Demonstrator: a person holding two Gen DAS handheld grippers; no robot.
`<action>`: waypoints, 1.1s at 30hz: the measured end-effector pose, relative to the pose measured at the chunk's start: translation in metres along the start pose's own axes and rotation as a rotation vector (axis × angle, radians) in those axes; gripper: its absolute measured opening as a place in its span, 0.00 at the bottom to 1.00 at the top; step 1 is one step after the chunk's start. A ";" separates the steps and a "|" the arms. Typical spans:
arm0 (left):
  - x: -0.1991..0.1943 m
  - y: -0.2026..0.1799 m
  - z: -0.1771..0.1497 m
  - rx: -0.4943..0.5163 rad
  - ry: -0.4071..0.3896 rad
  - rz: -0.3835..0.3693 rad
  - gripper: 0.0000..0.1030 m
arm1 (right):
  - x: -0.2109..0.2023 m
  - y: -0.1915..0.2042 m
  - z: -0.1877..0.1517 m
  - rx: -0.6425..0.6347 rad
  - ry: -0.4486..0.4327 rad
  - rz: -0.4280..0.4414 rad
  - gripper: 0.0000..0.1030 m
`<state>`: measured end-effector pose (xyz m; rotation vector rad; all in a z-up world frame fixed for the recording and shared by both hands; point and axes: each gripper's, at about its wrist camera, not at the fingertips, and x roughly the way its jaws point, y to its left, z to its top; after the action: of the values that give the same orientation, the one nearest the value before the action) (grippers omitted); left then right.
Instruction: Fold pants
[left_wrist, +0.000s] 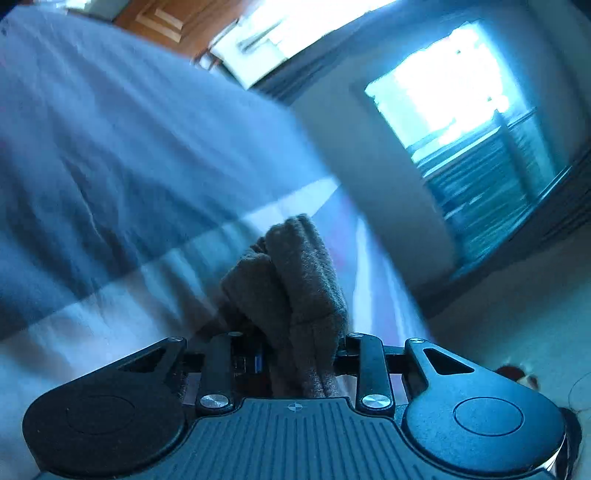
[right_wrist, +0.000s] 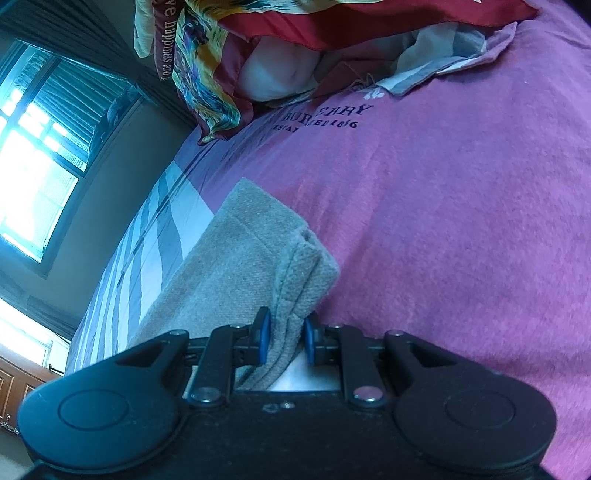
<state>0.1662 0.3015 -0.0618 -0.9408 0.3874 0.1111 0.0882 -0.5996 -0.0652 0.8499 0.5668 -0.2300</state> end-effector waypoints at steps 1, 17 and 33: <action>0.004 0.001 -0.002 0.033 0.023 0.069 0.29 | 0.000 0.000 0.001 -0.001 0.003 0.002 0.17; -0.027 -0.008 -0.014 0.288 0.126 0.281 0.89 | -0.004 -0.022 0.005 0.156 -0.014 0.128 0.24; -0.052 -0.017 -0.030 0.477 0.043 0.370 0.89 | -0.005 0.006 0.010 0.004 -0.018 -0.024 0.14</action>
<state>0.1147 0.2711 -0.0452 -0.3950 0.5951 0.3206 0.0905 -0.6036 -0.0540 0.8439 0.5602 -0.2607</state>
